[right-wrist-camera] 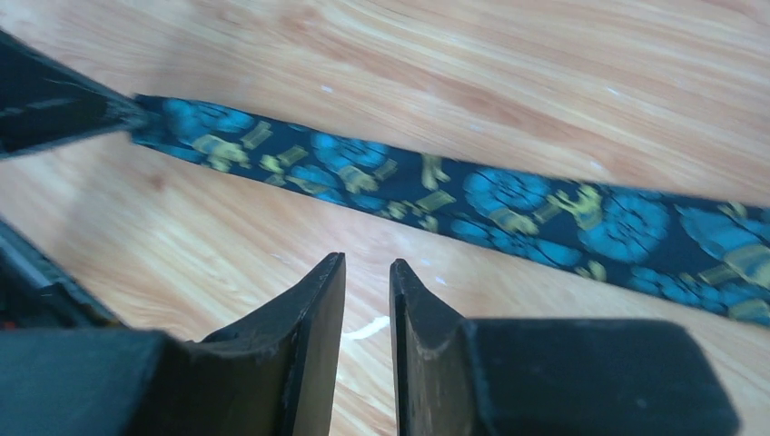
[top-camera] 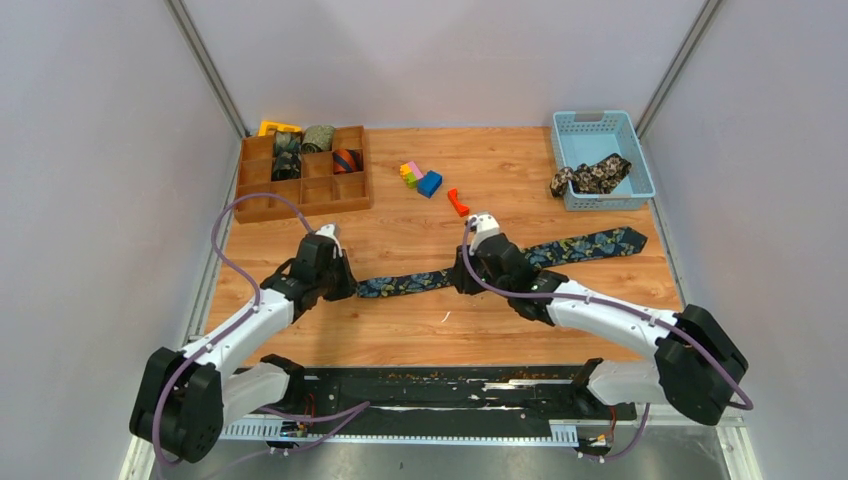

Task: Roll the ties
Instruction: Roll the tie at the center of the board.

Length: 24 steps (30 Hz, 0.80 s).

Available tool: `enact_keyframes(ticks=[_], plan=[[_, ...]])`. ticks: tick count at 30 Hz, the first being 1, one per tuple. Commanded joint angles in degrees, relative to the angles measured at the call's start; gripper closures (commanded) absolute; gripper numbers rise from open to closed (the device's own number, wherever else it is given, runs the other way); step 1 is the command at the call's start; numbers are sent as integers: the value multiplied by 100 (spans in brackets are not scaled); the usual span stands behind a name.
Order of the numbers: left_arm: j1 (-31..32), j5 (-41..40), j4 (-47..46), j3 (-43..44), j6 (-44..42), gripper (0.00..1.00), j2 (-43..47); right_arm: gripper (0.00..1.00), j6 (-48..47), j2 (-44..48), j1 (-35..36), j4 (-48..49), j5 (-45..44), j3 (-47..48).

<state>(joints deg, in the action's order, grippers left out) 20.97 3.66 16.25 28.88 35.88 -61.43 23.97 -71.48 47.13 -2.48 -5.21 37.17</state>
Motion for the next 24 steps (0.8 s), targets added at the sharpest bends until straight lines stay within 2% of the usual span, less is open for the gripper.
enact_keyframes(ticks=[1,14,24], plan=[[-23,-274,417,180,-312,100,267,75,361,-535,350,488,359,803],[-23,-59,482,178,-339,100,392,84,1089,-3087,833,820,1451,2914],[-23,26,581,157,-381,100,586,88,1328,-4054,1012,876,1634,3346]])
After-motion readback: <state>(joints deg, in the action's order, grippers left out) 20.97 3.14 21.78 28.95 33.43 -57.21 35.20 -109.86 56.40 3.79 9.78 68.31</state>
